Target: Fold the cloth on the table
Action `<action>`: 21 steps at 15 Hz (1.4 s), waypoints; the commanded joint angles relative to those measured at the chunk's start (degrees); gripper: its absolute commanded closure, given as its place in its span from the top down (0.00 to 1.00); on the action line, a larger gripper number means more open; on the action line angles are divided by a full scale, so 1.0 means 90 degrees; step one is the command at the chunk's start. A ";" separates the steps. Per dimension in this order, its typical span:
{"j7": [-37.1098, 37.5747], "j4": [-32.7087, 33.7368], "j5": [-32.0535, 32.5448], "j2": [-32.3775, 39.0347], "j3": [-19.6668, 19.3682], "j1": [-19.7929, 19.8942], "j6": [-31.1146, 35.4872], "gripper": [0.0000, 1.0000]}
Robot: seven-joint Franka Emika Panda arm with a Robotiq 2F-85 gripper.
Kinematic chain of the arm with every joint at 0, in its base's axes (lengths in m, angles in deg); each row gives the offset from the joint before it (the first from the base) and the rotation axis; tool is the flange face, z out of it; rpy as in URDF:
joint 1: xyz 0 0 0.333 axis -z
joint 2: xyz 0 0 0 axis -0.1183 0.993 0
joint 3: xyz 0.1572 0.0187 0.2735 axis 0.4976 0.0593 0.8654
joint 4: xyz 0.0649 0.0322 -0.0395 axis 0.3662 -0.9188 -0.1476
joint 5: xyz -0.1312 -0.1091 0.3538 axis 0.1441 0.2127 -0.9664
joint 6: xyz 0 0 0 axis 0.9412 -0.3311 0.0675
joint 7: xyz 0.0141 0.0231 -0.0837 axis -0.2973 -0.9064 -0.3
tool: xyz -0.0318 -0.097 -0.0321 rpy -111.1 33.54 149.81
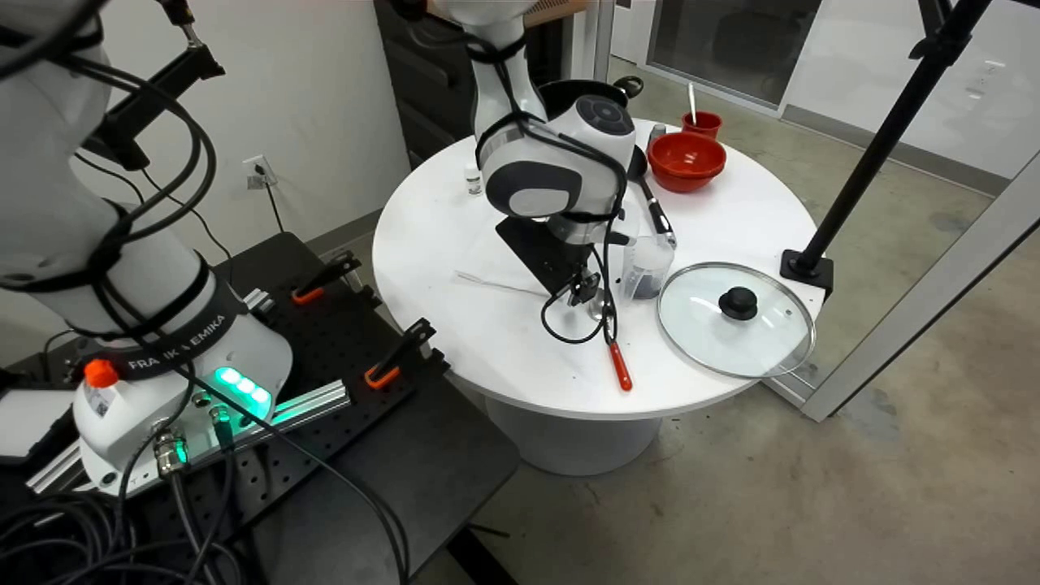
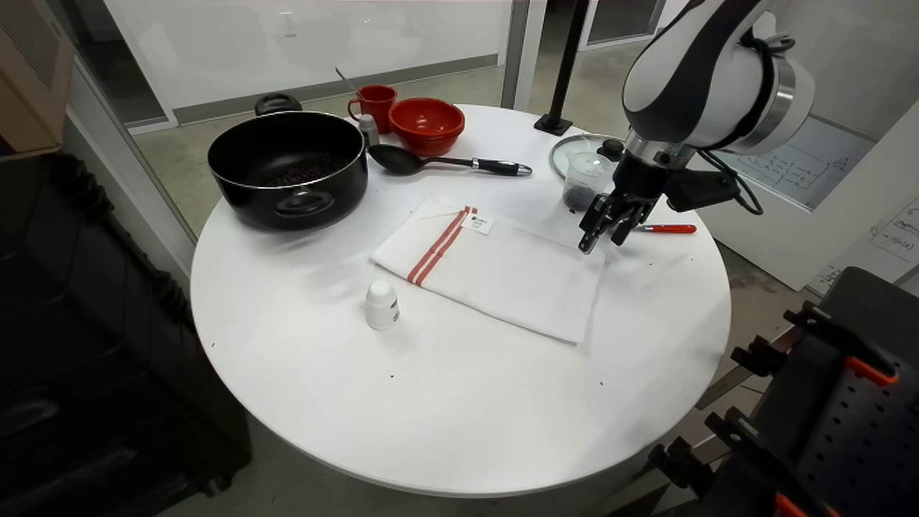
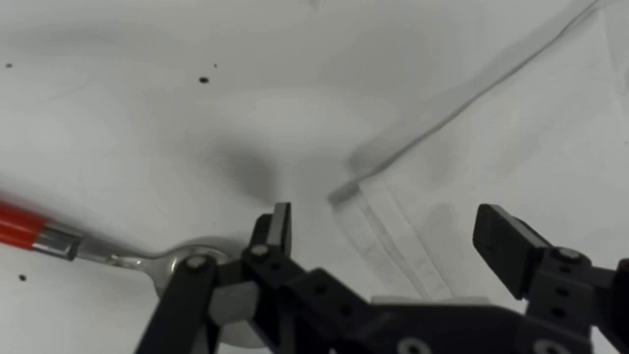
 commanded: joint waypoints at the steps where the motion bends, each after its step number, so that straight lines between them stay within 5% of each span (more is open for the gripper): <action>1: 0.0217 0.0146 0.0234 0.0226 -0.0134 -0.0112 0.0181 0.92; 2: 0.0254 0.0158 0.0221 0.0270 -0.0134 -0.0118 0.0258 0.91; 4: 0.0311 0.0157 0.0211 0.0320 -0.0090 -0.0092 0.0379 0.66; 13: 0.0588 0.0056 0.0245 0.0212 0.0043 -0.0012 0.0578 0.01; 21: 0.0851 -0.0503 0.0183 -0.0700 -0.0192 0.0029 -0.0176 0.02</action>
